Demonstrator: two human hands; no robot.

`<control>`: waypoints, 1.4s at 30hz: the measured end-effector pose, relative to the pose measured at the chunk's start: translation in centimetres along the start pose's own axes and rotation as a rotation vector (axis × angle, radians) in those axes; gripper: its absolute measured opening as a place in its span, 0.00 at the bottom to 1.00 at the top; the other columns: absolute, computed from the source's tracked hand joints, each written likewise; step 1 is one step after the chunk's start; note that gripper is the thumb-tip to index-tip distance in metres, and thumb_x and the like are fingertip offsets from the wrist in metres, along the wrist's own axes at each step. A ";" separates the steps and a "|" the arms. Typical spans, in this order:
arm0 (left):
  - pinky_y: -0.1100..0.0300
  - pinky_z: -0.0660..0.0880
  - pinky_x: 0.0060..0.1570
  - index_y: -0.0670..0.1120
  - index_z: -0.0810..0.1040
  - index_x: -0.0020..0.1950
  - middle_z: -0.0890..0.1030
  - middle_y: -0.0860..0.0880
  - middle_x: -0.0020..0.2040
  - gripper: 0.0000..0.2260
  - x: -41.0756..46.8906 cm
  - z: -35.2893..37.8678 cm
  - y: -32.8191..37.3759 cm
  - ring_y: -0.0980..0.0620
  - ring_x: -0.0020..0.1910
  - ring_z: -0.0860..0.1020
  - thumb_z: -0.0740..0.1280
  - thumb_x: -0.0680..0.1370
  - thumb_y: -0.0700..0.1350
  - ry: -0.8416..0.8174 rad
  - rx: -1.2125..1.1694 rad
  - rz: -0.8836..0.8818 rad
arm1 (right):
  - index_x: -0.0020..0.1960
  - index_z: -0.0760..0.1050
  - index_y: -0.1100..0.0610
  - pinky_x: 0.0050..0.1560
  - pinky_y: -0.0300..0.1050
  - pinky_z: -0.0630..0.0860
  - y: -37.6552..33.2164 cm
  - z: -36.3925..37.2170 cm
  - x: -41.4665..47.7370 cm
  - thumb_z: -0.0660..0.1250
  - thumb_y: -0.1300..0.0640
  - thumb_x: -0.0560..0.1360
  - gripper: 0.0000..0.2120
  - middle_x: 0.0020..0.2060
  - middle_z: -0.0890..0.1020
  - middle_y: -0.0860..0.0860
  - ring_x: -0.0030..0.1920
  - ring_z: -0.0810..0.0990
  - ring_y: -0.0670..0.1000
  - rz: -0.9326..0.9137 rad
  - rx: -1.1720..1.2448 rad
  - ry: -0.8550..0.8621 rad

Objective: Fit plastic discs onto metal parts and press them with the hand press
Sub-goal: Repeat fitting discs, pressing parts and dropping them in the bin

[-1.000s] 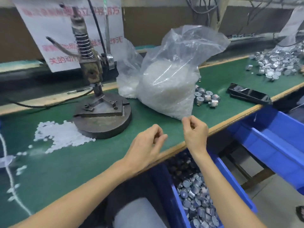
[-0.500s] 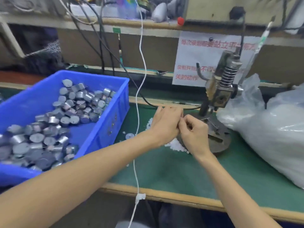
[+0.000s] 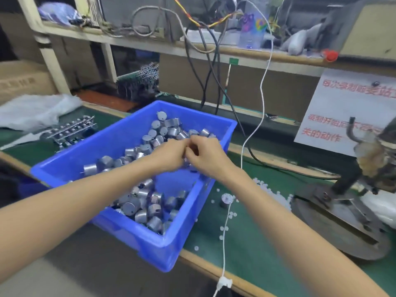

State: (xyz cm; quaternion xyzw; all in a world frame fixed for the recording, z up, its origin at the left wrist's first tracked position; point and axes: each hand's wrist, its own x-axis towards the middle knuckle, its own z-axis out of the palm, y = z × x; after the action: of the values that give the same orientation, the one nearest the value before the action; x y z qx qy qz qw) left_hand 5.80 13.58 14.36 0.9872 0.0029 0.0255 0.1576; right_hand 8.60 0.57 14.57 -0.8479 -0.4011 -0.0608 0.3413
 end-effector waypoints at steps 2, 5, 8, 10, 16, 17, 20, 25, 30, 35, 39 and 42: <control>0.56 0.73 0.40 0.41 0.74 0.50 0.79 0.44 0.47 0.07 -0.4 0.1 -2.3 0.42 0.48 0.77 0.60 0.73 0.36 -0.317 0.263 -0.112 | 0.39 0.69 0.53 0.38 0.46 0.66 -0.3 1.2 1.3 0.60 0.59 0.74 0.06 0.39 0.76 0.54 0.43 0.74 0.58 0.031 -0.230 -0.261; 0.55 0.74 0.43 0.41 0.75 0.48 0.76 0.43 0.46 0.06 -1.2 1.4 -4.3 0.43 0.44 0.74 0.60 0.74 0.38 -0.588 0.529 -0.194 | 0.35 0.66 0.53 0.34 0.43 0.60 -0.5 1.7 2.0 0.59 0.59 0.72 0.08 0.37 0.72 0.51 0.41 0.70 0.57 0.062 -0.456 -0.437; 0.57 0.70 0.41 0.41 0.76 0.52 0.76 0.41 0.56 0.09 -1.3 2.4 -3.8 0.43 0.46 0.75 0.59 0.76 0.38 -0.587 0.626 -0.189 | 0.33 0.61 0.52 0.31 0.42 0.54 -0.5 1.8 1.7 0.58 0.59 0.72 0.11 0.32 0.66 0.48 0.39 0.67 0.55 0.070 -0.486 -0.441; 0.59 0.69 0.41 0.40 0.75 0.57 0.76 0.42 0.58 0.11 -1.0 3.1 -3.2 0.45 0.54 0.77 0.58 0.77 0.38 -0.580 0.707 -0.150 | 0.35 0.63 0.53 0.30 0.42 0.53 -0.4 1.8 1.6 0.58 0.59 0.73 0.09 0.31 0.66 0.47 0.38 0.67 0.54 0.071 -0.479 -0.423; 0.58 0.70 0.45 0.40 0.74 0.58 0.75 0.42 0.59 0.11 -1.2 3.4 -3.5 0.44 0.57 0.76 0.59 0.77 0.37 -0.487 0.681 -0.185 | 0.34 0.63 0.54 0.31 0.42 0.54 -0.4 1.8 1.3 0.58 0.57 0.74 0.10 0.31 0.68 0.48 0.38 0.68 0.55 0.079 -0.483 -0.381; 0.57 0.72 0.45 0.41 0.75 0.55 0.76 0.42 0.57 0.09 -1.1 3.0 -3.9 0.44 0.55 0.76 0.61 0.75 0.37 -0.454 0.631 -0.209 | 0.36 0.66 0.54 0.32 0.43 0.55 -0.4 1.8 1.2 0.58 0.57 0.74 0.08 0.32 0.69 0.49 0.39 0.69 0.55 0.081 -0.477 -0.369; 0.55 0.74 0.41 0.44 0.74 0.42 0.79 0.43 0.45 0.04 -0.7 1.2 -4.2 0.46 0.45 0.78 0.67 0.72 0.43 -0.203 0.303 -0.299 | 0.43 0.74 0.55 0.34 0.44 0.59 -0.5 1.7 0.8 0.57 0.57 0.74 0.07 0.39 0.77 0.52 0.43 0.74 0.57 0.077 -0.386 -0.268; 0.63 0.69 0.30 0.48 0.74 0.40 0.76 0.52 0.32 0.09 -0.6 -2.0 0.9 0.54 0.29 0.73 0.59 0.79 0.48 0.152 -0.775 -0.304 | 0.65 0.68 0.56 0.48 0.47 0.71 0.3 0.9 -1.1 0.60 0.57 0.78 0.16 0.54 0.78 0.51 0.44 0.73 0.49 0.007 0.126 0.042; 0.66 0.67 0.28 0.46 0.75 0.38 0.76 0.53 0.29 0.12 -1.1 -1.9 9.1 0.54 0.30 0.74 0.61 0.79 0.47 0.103 -0.938 -0.124 | 0.65 0.68 0.62 0.43 0.35 0.70 2.6 -2.1 -5.5 0.67 0.57 0.76 0.20 0.43 0.76 0.47 0.38 0.71 0.43 -0.021 0.207 0.438; 0.64 0.71 0.38 0.46 0.77 0.41 0.79 0.50 0.37 0.15 -1.6 2.8 17.2 0.52 0.38 0.76 0.58 0.80 0.53 0.125 -0.692 0.047 | 0.55 0.73 0.61 0.34 0.30 0.63 6.5 -6.4 -12.4 0.65 0.56 0.74 0.12 0.31 0.68 0.39 0.30 0.69 0.41 0.125 0.117 0.684; 0.54 0.70 0.49 0.43 0.76 0.48 0.80 0.48 0.45 0.18 -2.6 9.4 19.9 0.46 0.48 0.77 0.52 0.82 0.51 0.002 -0.592 0.126 | 0.54 0.73 0.54 0.35 0.32 0.66 9.6 -6.0 -19.8 0.66 0.50 0.76 0.11 0.29 0.72 0.44 0.30 0.71 0.43 0.381 0.157 0.691; 0.55 0.67 0.52 0.44 0.73 0.59 0.73 0.46 0.56 0.13 -1.9 14.1 18.4 0.45 0.56 0.73 0.58 0.81 0.50 -0.058 -0.392 0.059 | 0.52 0.70 0.50 0.39 0.35 0.70 11.1 -4.1 -24.9 0.70 0.56 0.73 0.11 0.34 0.76 0.46 0.33 0.73 0.43 0.553 0.192 0.617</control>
State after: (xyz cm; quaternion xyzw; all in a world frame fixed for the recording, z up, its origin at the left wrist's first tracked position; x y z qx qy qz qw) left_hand 4.63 -8.34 6.60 0.9376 -0.0356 0.0015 0.3458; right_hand 0.61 -22.79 2.41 -0.8300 -0.0412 -0.1803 0.5262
